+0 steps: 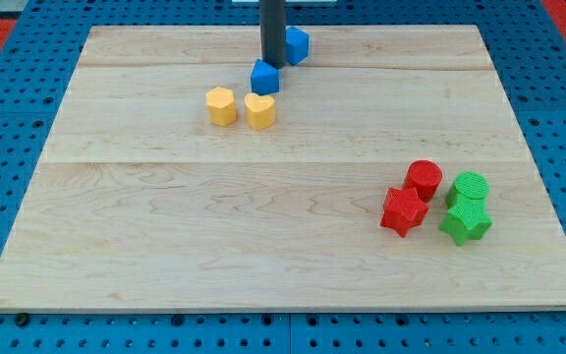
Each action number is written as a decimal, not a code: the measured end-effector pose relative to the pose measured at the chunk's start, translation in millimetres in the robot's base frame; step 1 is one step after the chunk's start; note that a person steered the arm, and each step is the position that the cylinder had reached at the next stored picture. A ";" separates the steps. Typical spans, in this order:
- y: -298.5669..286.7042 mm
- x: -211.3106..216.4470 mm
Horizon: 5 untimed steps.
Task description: Push the blue cube into the blue triangle
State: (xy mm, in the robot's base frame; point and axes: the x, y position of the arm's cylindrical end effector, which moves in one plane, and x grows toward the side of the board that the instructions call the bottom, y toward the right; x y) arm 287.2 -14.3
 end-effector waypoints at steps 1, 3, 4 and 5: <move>-15.9 19.5; 33.5 10.0; 83.4 1.0; 119.0 -46.1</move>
State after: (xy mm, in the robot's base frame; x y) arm 241.1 104.6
